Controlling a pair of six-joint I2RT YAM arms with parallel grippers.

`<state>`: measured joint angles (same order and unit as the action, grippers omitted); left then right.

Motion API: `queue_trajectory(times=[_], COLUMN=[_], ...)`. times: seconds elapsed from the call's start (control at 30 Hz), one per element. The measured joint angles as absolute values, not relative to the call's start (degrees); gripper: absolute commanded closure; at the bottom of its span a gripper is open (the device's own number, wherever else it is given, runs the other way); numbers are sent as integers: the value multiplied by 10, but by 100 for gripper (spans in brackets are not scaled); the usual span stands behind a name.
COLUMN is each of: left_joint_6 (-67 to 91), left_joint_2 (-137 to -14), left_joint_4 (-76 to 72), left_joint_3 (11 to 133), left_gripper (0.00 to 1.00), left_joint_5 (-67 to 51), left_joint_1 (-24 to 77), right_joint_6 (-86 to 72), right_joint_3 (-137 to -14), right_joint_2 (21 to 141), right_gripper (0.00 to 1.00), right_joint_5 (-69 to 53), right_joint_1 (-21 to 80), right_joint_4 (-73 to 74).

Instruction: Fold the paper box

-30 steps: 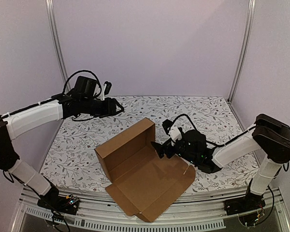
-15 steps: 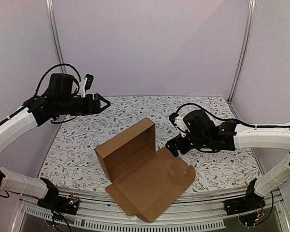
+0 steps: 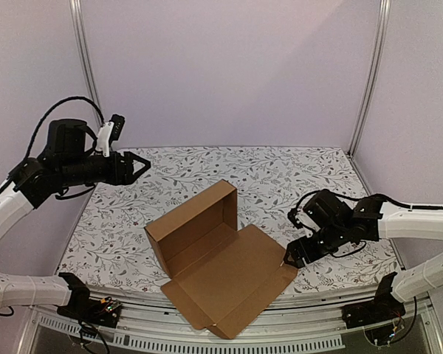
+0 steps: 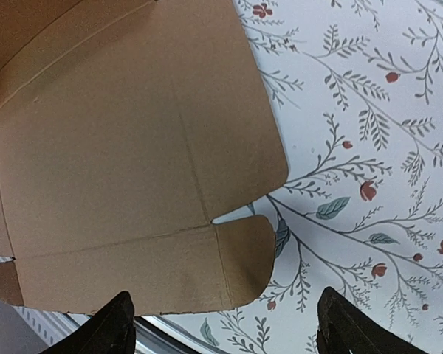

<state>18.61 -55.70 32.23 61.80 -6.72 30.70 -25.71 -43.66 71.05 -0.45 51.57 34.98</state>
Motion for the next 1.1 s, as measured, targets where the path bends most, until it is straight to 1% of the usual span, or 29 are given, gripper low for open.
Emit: queue_trajectory(times=[0.03, 0.33, 0.7, 0.77, 0.87, 0.97, 1.1], left_joint_6=[184, 164, 158, 158, 158, 158, 157], left_joint_2=[-556, -555, -555, -556, -557, -561, -566], left_joint_4=[324, 345, 347, 348, 347, 347, 347], left_joint_3=[616, 616, 592, 591, 591, 591, 591], left_gripper=[30, 30, 30, 30, 30, 30, 29], left_joint_5=[-67, -63, -59, -59, -59, -59, -59], left_joint_1=[307, 307, 307, 307, 307, 307, 307], right_joint_6=[-264, -319, -350, -358, -371, -381, -388], right_joint_3=[-429, -373, -343, -339, -330, -322, -321], right_joint_2=[711, 725, 780, 782, 782, 782, 778], right_gripper=[25, 43, 60, 66, 81, 91, 100], right_joint_5=[-18, -91, -142, -147, -154, -154, -153], right_joint_1=[513, 498, 486, 484, 483, 482, 482], right_joint_4=[352, 348, 263, 244, 224, 214, 215])
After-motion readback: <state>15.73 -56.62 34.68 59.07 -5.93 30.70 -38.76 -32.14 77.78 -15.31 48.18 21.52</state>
